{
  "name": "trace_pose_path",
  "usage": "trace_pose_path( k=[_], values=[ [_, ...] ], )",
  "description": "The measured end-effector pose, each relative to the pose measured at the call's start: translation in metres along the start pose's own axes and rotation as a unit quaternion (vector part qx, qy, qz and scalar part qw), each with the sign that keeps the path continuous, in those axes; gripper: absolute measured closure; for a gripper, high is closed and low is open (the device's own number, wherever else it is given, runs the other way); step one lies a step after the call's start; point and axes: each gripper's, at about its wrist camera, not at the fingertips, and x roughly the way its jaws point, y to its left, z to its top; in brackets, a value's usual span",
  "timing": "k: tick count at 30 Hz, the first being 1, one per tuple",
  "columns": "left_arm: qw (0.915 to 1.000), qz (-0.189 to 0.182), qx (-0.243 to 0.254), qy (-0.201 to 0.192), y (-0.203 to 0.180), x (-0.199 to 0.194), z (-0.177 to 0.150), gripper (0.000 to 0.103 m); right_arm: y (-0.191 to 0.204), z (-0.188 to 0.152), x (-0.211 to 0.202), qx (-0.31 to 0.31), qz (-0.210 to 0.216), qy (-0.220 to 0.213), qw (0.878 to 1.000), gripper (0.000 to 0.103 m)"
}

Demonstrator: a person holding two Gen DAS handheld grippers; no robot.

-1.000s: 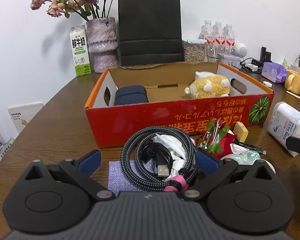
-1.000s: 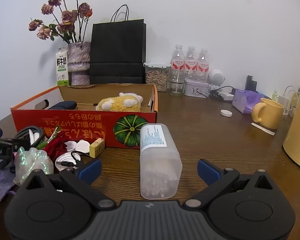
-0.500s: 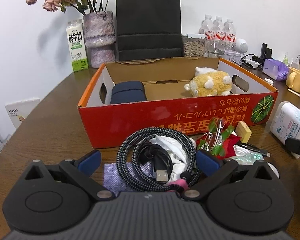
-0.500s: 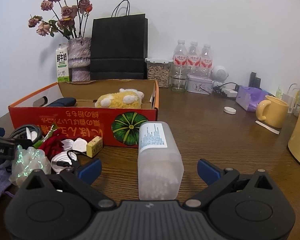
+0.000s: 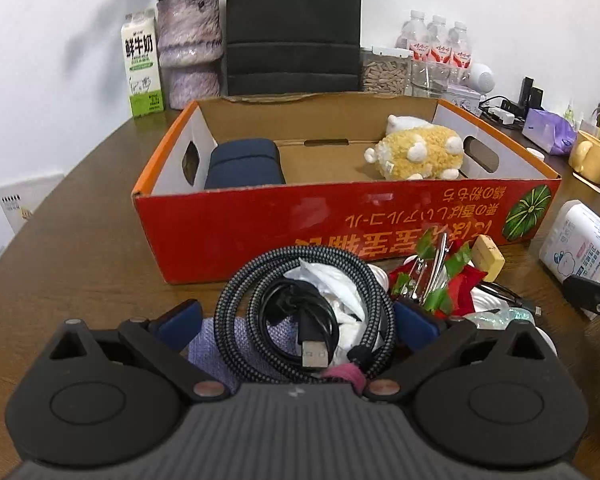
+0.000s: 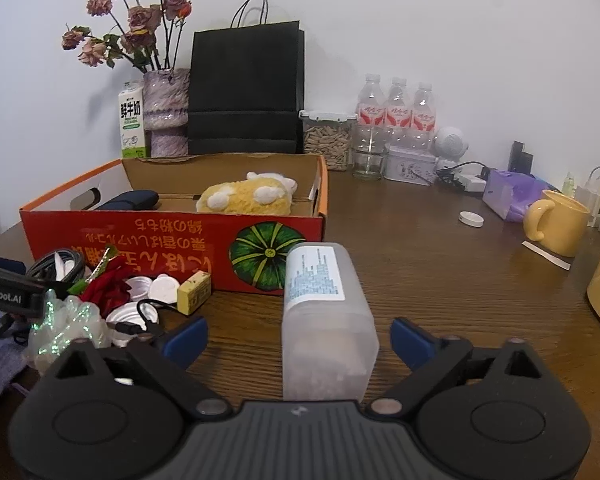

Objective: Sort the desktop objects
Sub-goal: 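Grasp the black cable with the left tool while the right tool grasps the white container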

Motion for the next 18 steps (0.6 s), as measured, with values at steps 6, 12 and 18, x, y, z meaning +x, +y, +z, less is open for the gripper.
trace_pose_path(
  k=[6,12,18],
  values=[
    [1.0,-0.009,0.0,-0.001,-0.002,-0.002,-0.003,0.009,-0.001,0.0,0.004,0.005,0.007,0.012,1.0,0.056],
    [0.9998,-0.006,-0.001,-0.018,-0.004,-0.011,-0.006,0.012,-0.003,-0.003,-0.001,0.014,0.012,0.003,1.0,0.059],
    [0.9993,-0.004,-0.004,-0.038,-0.002,-0.024,-0.006,0.013,-0.002,-0.003,-0.015,0.021,0.013,-0.021,0.999,0.06]
  ],
)
